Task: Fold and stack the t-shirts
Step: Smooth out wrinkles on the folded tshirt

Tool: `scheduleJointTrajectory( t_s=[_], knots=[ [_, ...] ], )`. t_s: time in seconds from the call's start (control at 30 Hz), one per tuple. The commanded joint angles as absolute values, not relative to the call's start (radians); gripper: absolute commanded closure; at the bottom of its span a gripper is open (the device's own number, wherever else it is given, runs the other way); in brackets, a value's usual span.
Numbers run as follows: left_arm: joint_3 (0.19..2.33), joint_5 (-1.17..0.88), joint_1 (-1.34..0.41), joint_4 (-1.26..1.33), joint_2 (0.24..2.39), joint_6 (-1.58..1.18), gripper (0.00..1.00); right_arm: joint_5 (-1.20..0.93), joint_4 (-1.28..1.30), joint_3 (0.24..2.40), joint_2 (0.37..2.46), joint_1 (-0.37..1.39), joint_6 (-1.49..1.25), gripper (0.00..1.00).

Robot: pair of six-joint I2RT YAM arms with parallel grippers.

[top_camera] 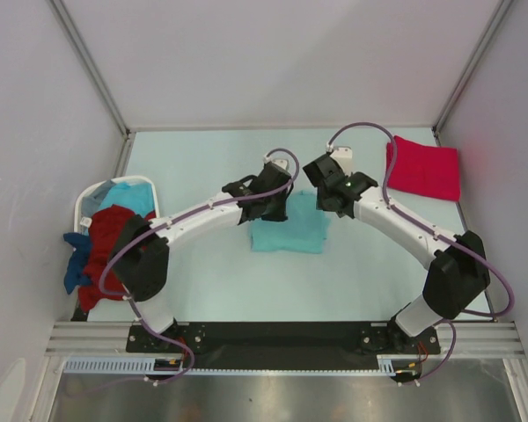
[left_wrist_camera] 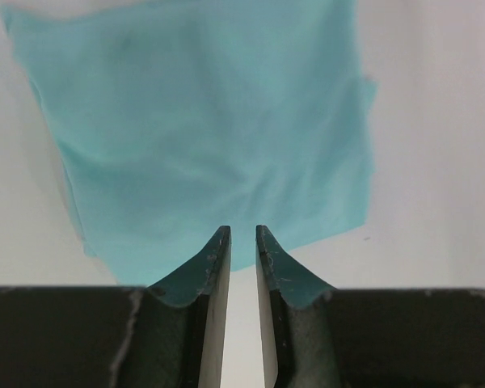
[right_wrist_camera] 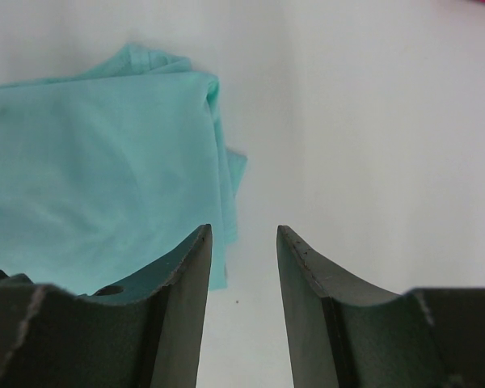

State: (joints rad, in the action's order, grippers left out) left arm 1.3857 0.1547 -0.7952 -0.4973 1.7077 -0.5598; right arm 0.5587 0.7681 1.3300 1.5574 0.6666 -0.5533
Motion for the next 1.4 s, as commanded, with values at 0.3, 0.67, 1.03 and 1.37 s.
scheduleJointTrajectory(
  t_s=[0.3, 0.67, 1.03, 1.37],
  knots=[
    [1.261, 0.112, -0.79, -0.44, 1.712, -0.586, 0.76, 0.529, 0.712, 1.336, 1.534, 0.606, -0.514, 0.56],
    [1.129, 0.032, -0.79, -0.348, 1.785, -0.634, 0.76, 0.526, 0.715, 1.318, 1.526, 0.606, -0.525, 0.57],
    [1.06, -0.014, -0.788, -0.29, 1.824, -0.657, 0.77, 0.531, 0.724, 1.281, 1.485, 0.606, -0.525, 0.57],
    [1.248, 0.175, -0.802, -0.445, 1.623, -0.577, 0.76, 0.514, 0.709, 1.292, 1.489, 0.606, -0.52, 0.56]
  ],
)
